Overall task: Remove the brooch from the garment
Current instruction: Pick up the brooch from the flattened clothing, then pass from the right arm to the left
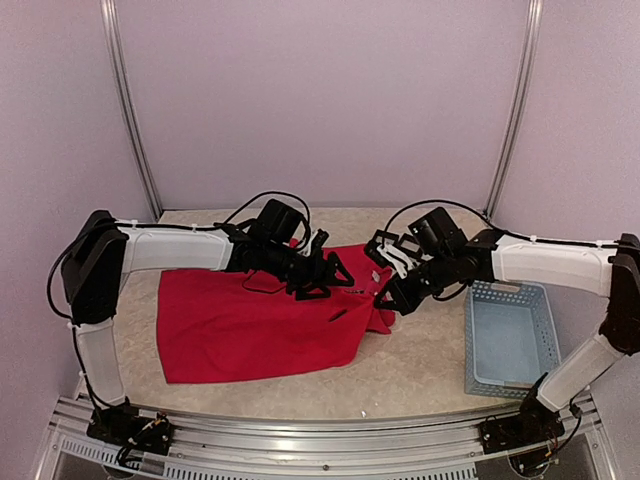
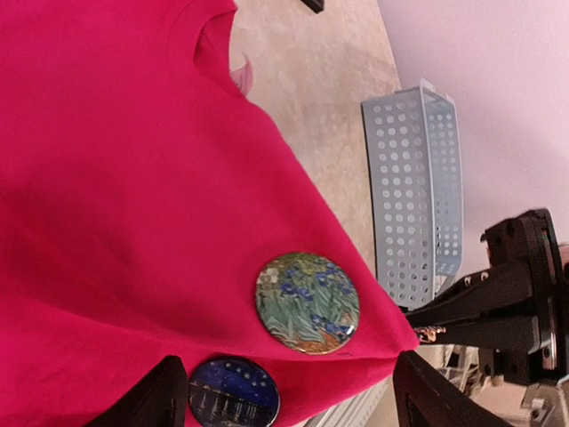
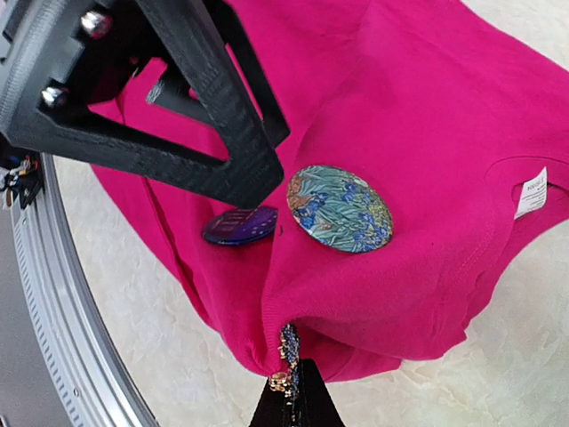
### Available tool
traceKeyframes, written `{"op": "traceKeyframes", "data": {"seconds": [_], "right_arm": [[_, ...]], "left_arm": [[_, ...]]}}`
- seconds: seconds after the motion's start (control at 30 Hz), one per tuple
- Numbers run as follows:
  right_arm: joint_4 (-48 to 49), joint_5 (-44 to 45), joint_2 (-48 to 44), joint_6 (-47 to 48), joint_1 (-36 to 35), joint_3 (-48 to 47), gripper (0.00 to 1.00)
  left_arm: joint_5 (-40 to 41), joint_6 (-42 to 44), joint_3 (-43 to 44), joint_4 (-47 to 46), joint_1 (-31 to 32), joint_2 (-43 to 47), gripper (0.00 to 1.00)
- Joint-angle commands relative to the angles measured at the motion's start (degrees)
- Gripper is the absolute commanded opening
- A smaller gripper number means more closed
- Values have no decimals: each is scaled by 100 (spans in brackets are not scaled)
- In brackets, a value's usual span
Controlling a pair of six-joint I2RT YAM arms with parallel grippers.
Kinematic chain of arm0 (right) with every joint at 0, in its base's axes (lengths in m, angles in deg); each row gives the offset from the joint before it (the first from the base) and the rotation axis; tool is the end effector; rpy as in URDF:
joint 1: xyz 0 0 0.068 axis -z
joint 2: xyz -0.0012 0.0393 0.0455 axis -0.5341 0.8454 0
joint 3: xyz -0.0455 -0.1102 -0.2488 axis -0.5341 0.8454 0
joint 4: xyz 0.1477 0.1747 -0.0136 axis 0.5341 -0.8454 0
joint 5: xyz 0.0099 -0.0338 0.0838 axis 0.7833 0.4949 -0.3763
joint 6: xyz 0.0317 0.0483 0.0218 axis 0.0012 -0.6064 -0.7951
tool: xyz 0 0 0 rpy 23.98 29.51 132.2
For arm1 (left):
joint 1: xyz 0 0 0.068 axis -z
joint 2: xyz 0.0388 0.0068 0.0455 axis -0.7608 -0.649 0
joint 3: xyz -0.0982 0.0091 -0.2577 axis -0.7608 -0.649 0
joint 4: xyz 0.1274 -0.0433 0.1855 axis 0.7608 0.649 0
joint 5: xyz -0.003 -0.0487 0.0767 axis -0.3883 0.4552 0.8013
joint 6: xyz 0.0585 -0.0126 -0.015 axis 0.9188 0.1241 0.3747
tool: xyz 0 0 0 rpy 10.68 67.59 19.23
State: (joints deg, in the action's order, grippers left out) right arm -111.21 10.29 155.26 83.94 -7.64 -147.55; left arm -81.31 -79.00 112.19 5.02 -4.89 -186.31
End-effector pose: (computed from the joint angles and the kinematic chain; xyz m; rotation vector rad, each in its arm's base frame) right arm 0.2139 0.2003 0.2460 -0.9491 2.3559 0.7592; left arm 0.2775 -0.3068 0.2243 0.3127 2.5945 -1.2998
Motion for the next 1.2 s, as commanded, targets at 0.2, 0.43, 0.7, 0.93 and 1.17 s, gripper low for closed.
{"op": "traceKeyframes", "data": {"seconds": [0.2, 0.43, 0.7, 0.93, 1.17], "right_arm": [[-810, -1287, -171, 366, 146, -149, 0], [-588, -1790, -144, 172, 238, -92, 0], [-366, -2415, -211, 164, 461, 94, 0], [-377, -2680, -141, 220, 494, 62, 0], [-380, -2717, -149, 223, 527, 84, 0]], "left_arm": [[12, 1017, -196, -723, 644, 497, 89], [-304, 1044, -277, -988, 658, 358, 91], [-805, 879, -404, -1230, 659, 231, 60], [-823, 1043, -275, -768, 675, 238, 60], [-826, 1261, -20, -427, 746, 63, 50]]}}
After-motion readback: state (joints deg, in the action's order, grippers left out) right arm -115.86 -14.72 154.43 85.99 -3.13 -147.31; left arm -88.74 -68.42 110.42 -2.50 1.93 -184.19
